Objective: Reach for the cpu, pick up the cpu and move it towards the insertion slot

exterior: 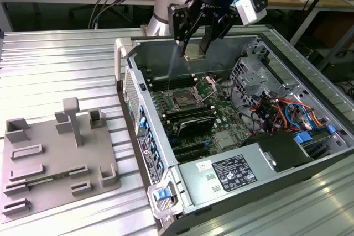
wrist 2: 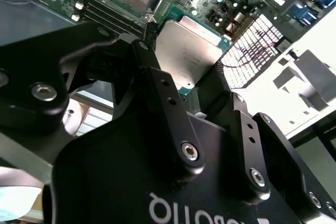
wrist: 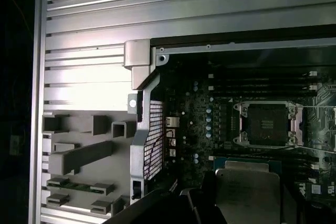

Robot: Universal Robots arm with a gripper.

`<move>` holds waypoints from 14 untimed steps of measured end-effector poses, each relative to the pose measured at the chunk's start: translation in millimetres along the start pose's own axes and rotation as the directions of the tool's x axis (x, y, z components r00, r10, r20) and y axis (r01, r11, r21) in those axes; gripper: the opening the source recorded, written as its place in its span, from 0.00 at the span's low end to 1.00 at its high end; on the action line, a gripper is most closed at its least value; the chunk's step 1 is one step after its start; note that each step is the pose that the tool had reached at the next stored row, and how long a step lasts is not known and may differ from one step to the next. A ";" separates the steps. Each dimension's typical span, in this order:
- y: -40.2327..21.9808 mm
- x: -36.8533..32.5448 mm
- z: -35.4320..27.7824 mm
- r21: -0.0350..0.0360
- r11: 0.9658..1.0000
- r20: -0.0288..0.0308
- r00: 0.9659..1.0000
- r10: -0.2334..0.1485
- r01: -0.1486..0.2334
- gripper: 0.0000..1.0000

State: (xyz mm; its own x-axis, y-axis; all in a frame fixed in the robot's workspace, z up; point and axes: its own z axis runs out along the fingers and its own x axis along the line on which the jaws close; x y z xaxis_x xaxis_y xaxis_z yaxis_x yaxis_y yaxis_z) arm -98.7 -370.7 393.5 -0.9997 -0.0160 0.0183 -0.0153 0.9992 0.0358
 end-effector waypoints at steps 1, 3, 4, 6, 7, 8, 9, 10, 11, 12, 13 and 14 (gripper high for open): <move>1.1 -2.4 0.3 0.000 1.000 0.000 1.000 0.000 0.000 0.55; 4.3 -7.5 0.9 0.000 1.000 0.000 1.000 0.000 0.000 0.55; 6.0 -9.9 1.2 0.000 1.000 0.000 1.000 0.000 0.000 0.55; 8.2 -15.6 1.9 0.000 1.000 0.000 1.000 0.002 -0.002 0.55; 9.3 -18.0 2.1 0.000 1.000 0.000 1.000 0.002 -0.002 0.55; 10.3 -19.9 2.4 0.000 1.000 0.000 1.000 0.003 -0.003 0.55; 11.7 -21.4 2.8 0.000 1.000 0.000 1.000 0.003 -0.003 0.55; 12.7 -22.2 2.9 0.000 1.000 0.000 1.000 0.004 -0.004 0.55; 13.4 -22.6 3.1 0.000 1.000 0.000 1.000 0.007 -0.007 0.55; 13.7 -23.0 3.3 0.000 1.000 0.000 1.000 0.011 -0.011 0.55; 13.8 -23.5 3.5 -0.001 1.000 0.001 1.000 0.019 -0.019 0.55; 13.9 -24.0 3.6 -0.001 1.000 0.001 1.000 0.025 -0.025 0.55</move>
State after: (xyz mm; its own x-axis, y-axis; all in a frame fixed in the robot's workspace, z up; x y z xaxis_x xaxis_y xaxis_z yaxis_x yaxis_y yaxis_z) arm -75.0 -356.3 389.9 -0.9998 0.0091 0.0182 0.0098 0.9993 0.0361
